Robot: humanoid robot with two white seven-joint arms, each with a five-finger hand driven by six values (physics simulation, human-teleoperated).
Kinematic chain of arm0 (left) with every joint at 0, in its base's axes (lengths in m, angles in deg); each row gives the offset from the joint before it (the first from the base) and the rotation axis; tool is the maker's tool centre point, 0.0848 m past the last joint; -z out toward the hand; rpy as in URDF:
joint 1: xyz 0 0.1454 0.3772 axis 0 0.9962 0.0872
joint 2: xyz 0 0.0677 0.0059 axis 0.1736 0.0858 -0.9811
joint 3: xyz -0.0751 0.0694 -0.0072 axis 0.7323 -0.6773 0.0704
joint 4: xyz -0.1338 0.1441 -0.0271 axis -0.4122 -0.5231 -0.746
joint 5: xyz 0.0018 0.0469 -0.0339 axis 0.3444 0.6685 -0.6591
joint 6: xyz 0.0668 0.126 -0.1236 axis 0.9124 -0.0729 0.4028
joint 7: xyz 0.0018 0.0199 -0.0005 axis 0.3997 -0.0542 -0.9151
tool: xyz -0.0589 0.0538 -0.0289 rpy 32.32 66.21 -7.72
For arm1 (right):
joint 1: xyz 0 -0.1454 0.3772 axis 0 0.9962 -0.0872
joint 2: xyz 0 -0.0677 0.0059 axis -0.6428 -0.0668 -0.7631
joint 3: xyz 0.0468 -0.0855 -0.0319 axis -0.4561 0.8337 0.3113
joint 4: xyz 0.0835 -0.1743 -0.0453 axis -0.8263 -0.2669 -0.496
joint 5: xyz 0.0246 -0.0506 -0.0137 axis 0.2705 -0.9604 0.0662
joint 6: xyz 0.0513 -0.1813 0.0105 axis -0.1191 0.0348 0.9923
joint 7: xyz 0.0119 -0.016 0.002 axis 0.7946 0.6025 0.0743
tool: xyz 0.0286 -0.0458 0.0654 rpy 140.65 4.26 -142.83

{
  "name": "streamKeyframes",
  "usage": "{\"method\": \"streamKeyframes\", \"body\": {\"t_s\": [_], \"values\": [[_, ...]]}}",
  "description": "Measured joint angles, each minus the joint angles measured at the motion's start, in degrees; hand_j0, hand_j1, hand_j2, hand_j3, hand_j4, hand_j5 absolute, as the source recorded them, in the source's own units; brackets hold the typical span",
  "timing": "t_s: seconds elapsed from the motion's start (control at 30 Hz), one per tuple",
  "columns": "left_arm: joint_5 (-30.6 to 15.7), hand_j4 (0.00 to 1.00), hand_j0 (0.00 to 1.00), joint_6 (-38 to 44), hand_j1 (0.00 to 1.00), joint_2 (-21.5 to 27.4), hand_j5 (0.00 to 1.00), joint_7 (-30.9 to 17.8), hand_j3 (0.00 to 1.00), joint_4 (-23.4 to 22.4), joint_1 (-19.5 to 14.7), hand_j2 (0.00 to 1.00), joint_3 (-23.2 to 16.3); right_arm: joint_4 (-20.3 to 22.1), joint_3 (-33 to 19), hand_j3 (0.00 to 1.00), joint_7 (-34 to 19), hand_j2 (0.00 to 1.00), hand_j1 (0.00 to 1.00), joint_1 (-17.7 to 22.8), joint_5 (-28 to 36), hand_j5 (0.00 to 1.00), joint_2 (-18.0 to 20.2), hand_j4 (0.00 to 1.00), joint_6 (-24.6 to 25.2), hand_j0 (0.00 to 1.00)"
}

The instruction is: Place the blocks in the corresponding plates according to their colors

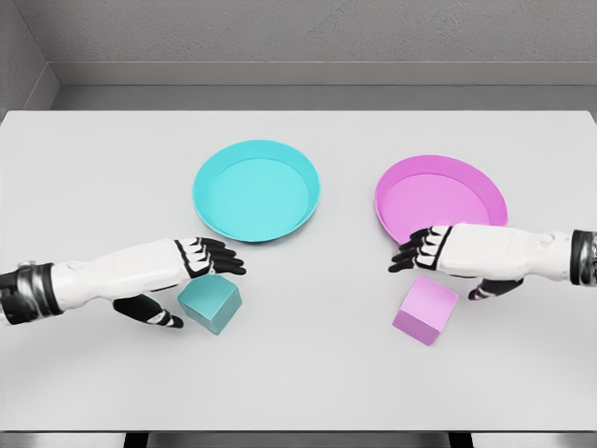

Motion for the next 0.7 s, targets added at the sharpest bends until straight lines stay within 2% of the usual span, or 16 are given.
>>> {"method": "streamKeyframes", "body": {"t_s": [0.17, 0.47, 0.53, 0.67, 0.7], "values": [[0.4, 1.0, 1.0, 0.3, 1.0, -0.9, 1.0, -0.2, 1.0, 0.0, -0.1, 1.0, 0.0, 0.1, 2.2, 1.0, 0.0, 1.0, 1.0, -0.1, 0.0, 1.0, -0.1, 1.0, 0.0, 1.0], [1.0, 1.0, 1.0, 6.2, 1.0, -1.5, 1.0, -2.1, 1.0, 0.0, 0.0, 1.0, -0.3, 0.2, 5.3, 1.0, 0.0, 1.0, 1.0, 0.0, -0.1, 1.0, -0.3, 1.0, 0.0, 1.0], [1.1, 1.0, 1.0, 6.5, 1.0, -1.7, 1.0, -2.3, 1.0, 0.0, 0.1, 1.0, -0.7, 0.2, 5.8, 0.96, 0.0, 0.96, 0.96, 0.0, -0.1, 0.96, -0.4, 0.96, 0.0, 0.96], [1.4, 1.0, 1.0, 6.5, 1.0, -2.1, 1.0, -2.6, 1.0, 0.0, 0.0, 1.0, -1.4, 0.1, 6.1, 0.82, 0.0, 0.82, 0.82, 0.0, -0.1, 0.82, -0.9, 0.82, 0.0, 0.82], [1.4, 1.0, 1.0, 6.4, 1.0, -2.3, 1.0, -3.0, 1.0, 0.0, 0.1, 1.0, -1.5, 0.1, 6.2, 0.82, 0.0, 0.82, 0.82, 0.0, -0.1, 0.82, -0.9, 0.82, 0.0, 0.82]]}}
